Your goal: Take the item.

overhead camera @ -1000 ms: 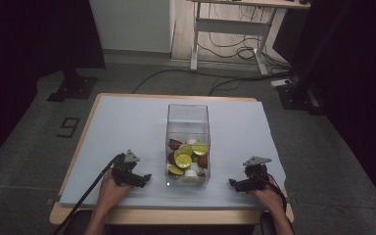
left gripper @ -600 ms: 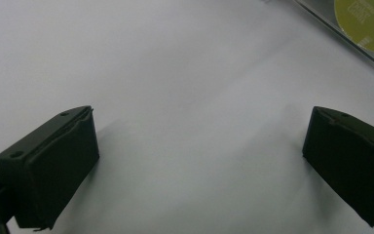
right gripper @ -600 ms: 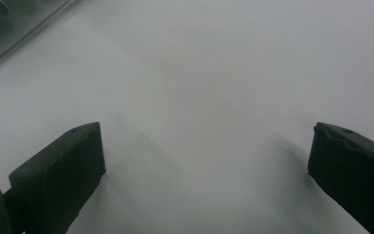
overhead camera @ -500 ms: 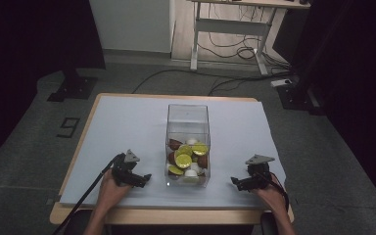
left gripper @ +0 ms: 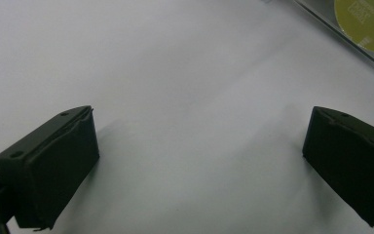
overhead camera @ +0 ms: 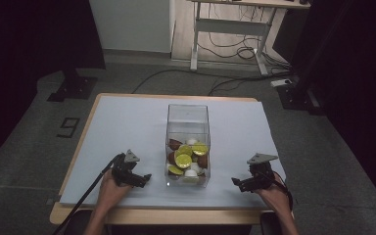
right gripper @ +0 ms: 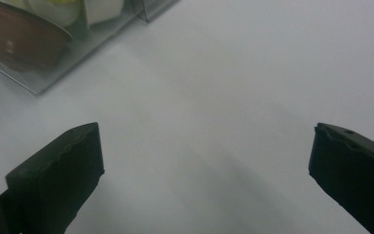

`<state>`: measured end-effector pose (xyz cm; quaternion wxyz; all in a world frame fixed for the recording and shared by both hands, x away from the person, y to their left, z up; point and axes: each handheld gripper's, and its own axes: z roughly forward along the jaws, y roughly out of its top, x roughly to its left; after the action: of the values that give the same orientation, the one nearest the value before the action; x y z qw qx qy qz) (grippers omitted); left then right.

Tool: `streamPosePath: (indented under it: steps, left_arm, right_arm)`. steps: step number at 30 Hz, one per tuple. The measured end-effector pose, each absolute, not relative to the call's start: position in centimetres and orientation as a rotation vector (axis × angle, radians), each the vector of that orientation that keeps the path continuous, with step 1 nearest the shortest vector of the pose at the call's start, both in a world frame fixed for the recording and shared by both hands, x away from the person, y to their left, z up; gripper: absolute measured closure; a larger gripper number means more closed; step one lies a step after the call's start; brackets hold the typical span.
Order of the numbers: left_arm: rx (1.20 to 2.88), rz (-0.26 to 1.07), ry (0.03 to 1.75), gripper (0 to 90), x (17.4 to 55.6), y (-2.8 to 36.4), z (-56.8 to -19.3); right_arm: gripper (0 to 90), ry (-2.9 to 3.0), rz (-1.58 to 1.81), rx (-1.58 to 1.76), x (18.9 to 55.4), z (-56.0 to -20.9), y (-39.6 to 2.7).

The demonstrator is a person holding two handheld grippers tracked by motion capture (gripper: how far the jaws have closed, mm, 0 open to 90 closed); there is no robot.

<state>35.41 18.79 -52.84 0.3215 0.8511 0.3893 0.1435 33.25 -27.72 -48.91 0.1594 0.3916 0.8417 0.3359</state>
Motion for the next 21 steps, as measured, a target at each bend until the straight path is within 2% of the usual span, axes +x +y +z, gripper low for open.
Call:
streamPosePath:
  steps: [11,21]
  left_arm:
    - [2.236,0.377,1.022,0.0,35.4,18.8,-52.8]
    - [2.236,0.378,1.022,0.0,35.4,18.8,-52.8]
  right_arm:
    - [2.2,2.43,0.947,1.054,31.8,-46.6,-27.0]
    - [8.2,2.452,0.974,1.015,31.5,-44.6,-25.6]
